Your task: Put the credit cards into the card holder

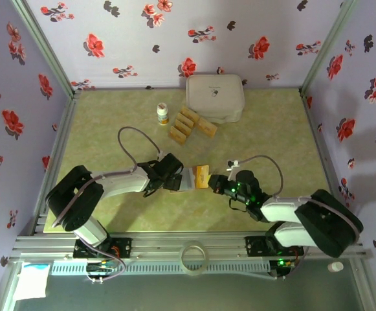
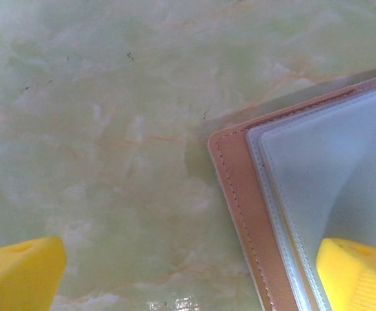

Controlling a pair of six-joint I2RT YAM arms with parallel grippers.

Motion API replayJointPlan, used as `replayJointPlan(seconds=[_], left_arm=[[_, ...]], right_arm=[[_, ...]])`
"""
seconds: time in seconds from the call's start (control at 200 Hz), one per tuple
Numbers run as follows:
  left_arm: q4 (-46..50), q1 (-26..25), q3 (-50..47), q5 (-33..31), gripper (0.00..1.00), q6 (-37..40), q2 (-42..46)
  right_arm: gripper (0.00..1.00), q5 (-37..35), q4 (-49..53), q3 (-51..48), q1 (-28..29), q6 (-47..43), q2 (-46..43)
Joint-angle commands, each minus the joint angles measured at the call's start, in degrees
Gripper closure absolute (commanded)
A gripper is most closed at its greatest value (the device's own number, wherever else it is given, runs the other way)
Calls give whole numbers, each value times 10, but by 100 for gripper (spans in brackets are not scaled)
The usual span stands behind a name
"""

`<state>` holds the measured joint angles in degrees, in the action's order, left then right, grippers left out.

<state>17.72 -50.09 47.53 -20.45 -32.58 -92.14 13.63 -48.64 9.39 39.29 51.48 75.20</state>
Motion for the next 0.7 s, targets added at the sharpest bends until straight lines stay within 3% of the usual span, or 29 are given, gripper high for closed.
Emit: replayJointPlan(seconds=[0.0, 0.695], left_arm=[[45, 5, -9, -20, 0, 14, 1], [39, 10, -19, -20, 0, 16, 5]], right_arm=[[100, 19, -90, 12, 4, 16, 41], [100, 58, -266, 40, -7, 40, 223]])
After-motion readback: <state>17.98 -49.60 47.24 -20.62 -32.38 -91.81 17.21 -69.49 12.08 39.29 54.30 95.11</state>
